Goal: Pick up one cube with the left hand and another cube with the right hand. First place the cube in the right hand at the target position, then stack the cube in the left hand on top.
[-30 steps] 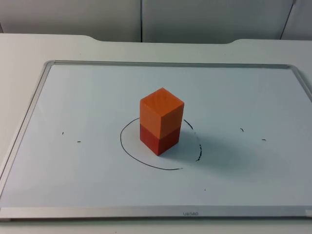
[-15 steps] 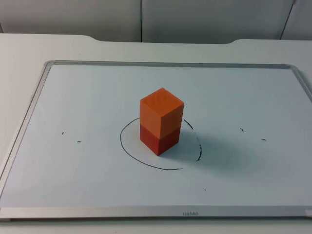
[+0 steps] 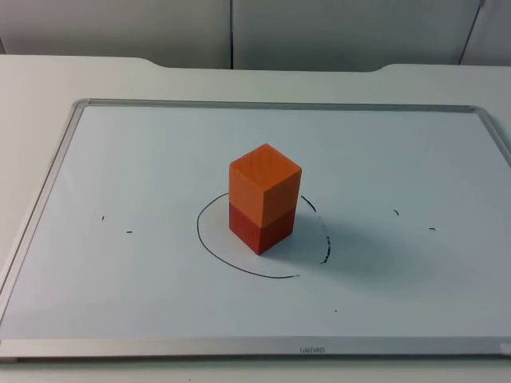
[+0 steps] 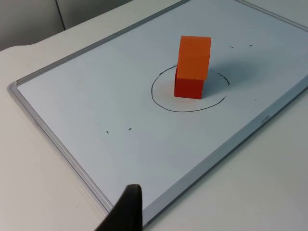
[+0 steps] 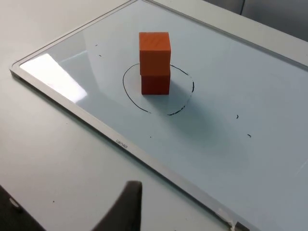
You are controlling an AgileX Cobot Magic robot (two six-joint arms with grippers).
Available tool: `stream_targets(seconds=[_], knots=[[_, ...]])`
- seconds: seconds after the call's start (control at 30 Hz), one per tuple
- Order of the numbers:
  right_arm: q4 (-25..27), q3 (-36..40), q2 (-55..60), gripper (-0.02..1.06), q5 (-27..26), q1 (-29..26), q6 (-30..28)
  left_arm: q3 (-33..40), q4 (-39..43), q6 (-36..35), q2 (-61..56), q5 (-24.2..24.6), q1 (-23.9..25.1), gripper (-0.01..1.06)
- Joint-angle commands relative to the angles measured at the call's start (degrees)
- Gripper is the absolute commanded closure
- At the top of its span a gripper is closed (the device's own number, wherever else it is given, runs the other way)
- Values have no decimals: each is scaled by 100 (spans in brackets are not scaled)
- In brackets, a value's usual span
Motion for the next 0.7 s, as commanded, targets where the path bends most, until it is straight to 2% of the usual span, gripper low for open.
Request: stream_targets(seconds=[0.0, 0.67], knots=[[47, 30, -24, 0, -69, 14, 91, 37, 3, 0, -26, -62, -24, 0], [0, 30, -24, 0, -69, 14, 180, 37, 3, 0, -26, -62, -24, 0]])
